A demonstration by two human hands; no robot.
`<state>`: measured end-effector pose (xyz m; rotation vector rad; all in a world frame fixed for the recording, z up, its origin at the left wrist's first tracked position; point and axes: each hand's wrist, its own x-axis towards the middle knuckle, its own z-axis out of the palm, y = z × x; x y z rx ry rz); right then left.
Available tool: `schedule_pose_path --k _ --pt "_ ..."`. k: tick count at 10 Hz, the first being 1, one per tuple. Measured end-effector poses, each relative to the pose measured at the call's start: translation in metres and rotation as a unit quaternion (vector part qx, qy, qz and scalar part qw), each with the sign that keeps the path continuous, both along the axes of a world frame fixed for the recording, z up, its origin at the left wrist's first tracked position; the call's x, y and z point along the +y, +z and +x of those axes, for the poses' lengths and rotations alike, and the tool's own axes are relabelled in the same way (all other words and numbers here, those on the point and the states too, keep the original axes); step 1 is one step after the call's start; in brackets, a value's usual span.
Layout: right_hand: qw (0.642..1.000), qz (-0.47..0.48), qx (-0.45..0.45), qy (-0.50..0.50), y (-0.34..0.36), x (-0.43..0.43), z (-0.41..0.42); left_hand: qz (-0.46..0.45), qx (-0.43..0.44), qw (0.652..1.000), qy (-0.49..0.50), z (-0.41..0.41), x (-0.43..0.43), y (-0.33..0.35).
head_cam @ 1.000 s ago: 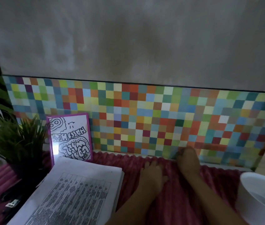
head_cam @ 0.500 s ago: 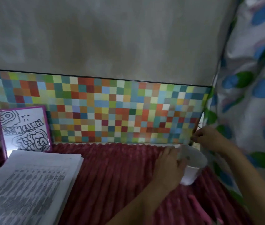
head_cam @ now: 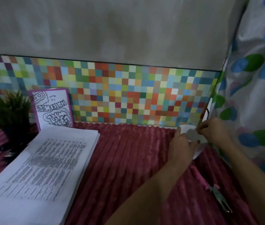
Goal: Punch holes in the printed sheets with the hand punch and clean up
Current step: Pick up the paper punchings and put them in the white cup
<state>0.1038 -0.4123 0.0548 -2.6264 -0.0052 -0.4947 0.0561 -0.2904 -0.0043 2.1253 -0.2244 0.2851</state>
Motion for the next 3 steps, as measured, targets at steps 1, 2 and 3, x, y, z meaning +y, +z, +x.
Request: schedule_pose_path --k 1,2,3 --pt "1.0 -0.003 -0.001 -0.002 -0.005 0.002 -0.003 0.008 0.002 1.0 -0.019 -0.012 -0.001 -0.001" --pt "1.0 0.01 -0.021 0.0 -0.002 0.007 -0.01 0.035 -0.033 0.997 -0.062 -0.033 0.011 0.01" --pt "0.995 0.069 -0.077 0.014 0.002 0.004 -0.029 0.026 -0.119 0.99 -0.075 -0.053 0.038 0.018"
